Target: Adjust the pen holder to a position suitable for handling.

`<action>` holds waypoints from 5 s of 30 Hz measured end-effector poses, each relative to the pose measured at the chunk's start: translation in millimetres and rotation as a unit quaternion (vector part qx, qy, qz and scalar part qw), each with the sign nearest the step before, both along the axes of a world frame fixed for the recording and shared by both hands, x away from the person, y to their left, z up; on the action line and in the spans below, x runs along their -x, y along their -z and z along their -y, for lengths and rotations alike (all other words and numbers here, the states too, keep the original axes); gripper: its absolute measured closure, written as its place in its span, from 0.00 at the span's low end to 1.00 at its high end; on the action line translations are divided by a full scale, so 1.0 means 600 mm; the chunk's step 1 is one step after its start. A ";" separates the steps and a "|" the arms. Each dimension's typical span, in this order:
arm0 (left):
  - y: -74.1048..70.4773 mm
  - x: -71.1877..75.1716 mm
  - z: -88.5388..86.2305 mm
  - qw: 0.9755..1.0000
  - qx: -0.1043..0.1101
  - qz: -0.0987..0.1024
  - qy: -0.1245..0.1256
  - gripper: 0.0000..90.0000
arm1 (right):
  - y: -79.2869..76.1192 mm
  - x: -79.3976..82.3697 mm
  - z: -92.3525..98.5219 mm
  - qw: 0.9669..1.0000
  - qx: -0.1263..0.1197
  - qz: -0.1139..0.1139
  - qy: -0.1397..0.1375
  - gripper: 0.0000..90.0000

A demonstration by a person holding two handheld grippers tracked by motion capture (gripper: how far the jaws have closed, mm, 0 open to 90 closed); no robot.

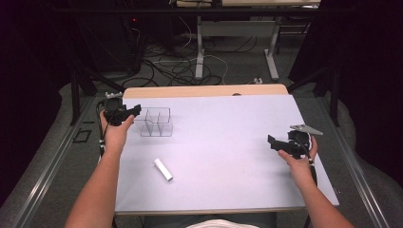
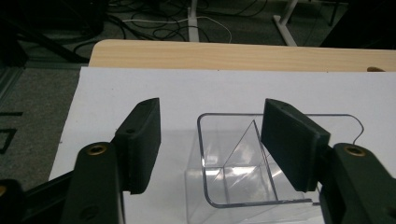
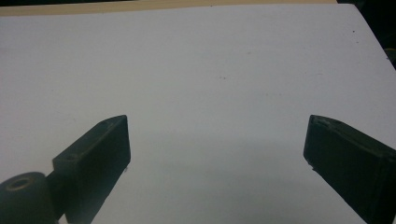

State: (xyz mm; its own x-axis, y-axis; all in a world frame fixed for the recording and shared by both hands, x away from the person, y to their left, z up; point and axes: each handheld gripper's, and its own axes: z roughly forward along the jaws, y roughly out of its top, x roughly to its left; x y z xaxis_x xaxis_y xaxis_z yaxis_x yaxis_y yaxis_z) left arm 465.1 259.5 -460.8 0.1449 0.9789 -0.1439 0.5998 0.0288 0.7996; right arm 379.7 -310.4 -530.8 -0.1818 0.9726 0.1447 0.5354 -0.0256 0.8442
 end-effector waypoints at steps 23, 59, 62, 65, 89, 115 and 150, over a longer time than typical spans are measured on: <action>0.026 -0.015 0.012 0.997 -0.028 -0.068 0.007 0.85 | 0.008 -0.003 -0.002 1.000 -0.006 -0.014 -0.009 0.08; 0.021 -0.007 0.038 0.994 -0.017 -0.110 -0.019 0.98 | 0.012 -0.005 -0.005 1.000 -0.012 -0.025 -0.013 0.09; 0.021 -0.005 0.047 0.994 -0.015 -0.110 -0.015 0.98 | 0.013 -0.005 -0.003 1.000 -0.009 -0.024 -0.014 0.09; 0.021 -0.002 0.056 0.994 -0.010 -0.110 -0.013 0.98 | 0.012 -0.005 -0.004 1.000 -0.010 -0.024 -0.014 0.09; 0.018 0.033 0.139 0.992 0.021 -0.128 0.002 0.96 | 0.012 -0.004 -0.006 1.000 -0.012 -0.025 -0.012 0.09; 0.022 0.055 0.188 0.992 0.031 -0.121 0.029 0.94 | 0.014 -0.006 -0.006 0.999 -0.009 -0.027 -0.017 0.09; 0.027 0.062 0.279 0.985 0.077 -0.125 0.092 0.89 | 0.017 -0.007 -0.008 0.999 -0.006 -0.030 -0.024 0.09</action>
